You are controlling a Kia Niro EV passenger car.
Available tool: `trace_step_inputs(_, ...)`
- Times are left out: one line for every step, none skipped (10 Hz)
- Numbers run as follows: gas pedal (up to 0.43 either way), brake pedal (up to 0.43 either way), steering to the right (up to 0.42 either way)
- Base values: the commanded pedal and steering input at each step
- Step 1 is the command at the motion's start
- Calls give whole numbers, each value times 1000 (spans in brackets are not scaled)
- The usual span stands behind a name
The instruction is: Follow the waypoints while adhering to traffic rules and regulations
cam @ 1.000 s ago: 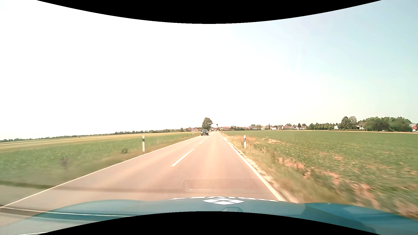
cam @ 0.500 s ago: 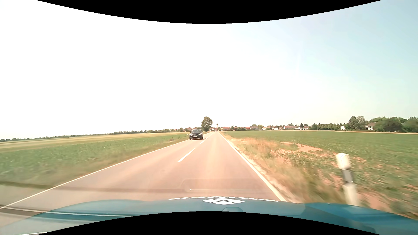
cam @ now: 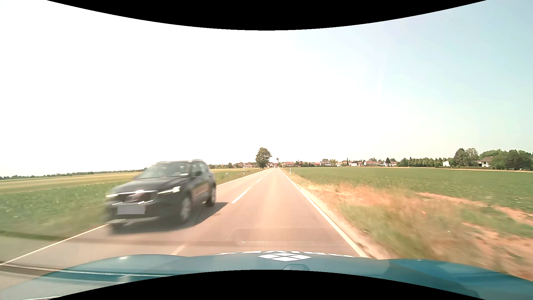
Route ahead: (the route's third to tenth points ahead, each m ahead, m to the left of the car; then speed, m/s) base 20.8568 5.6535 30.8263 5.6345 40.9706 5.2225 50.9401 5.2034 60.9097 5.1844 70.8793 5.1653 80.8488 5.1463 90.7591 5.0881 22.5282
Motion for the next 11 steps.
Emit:
trace_step_inputs(209,0,-2)
trace_step_inputs(209,0,-2)
trace_step_inputs(209,0,-2)
trace_step_inputs(209,0,-2)
trace_step_inputs(209,0,-2)
trace_step_inputs(209,0,-2)
trace_step_inputs(209,0,-2)
trace_step_inputs(209,0,-1)
trace_step_inputs(209,0,0)
trace_step_inputs(209,0,0)
trace_step_inputs(209,0,0)
